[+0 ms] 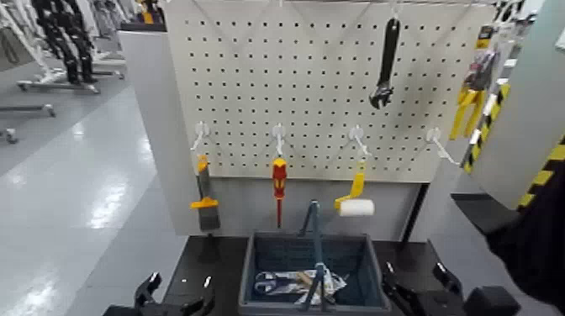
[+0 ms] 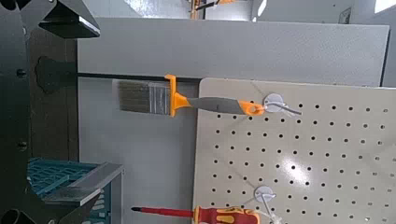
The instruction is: Put the tool with the wooden handle into the crate.
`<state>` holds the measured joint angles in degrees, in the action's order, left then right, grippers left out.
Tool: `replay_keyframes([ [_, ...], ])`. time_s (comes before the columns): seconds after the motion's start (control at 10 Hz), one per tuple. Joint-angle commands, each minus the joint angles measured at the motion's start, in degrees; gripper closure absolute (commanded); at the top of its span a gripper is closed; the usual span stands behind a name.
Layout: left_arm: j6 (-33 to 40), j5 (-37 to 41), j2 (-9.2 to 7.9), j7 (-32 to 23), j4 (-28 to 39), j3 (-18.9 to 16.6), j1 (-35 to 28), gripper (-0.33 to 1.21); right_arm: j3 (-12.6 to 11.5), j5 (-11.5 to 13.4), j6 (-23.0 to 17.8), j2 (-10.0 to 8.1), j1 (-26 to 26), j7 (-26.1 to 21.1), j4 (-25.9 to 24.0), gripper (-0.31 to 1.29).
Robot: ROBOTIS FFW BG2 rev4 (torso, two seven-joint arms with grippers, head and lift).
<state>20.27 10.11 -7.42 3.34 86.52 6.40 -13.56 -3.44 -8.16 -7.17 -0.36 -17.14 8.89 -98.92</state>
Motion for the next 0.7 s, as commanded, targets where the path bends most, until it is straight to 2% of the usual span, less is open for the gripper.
replay_keyframes([
  [0.1, 0.1, -0.4, -0.05, -0.4, 0.7, -0.4, -0.6, 0.11, 0.8, 1.4, -1.4, 0.28, -1.0, -1.5, 0.7, 0.14],
  [0.2, 0.7, -0.4, -0.05, -0.5, 0.8, -0.6, -0.8, 0.11, 1.2, 2.2, -1.4, 0.28, -1.1, -2.1, 0.7, 0.14],
  [0.7, 0.9, -0.4, -0.05, -0.5, 0.8, -0.6, -0.7, 0.11, 1.9, 2.5, -0.6, 0.19, -0.9, -1.9, 0.7, 0.14],
])
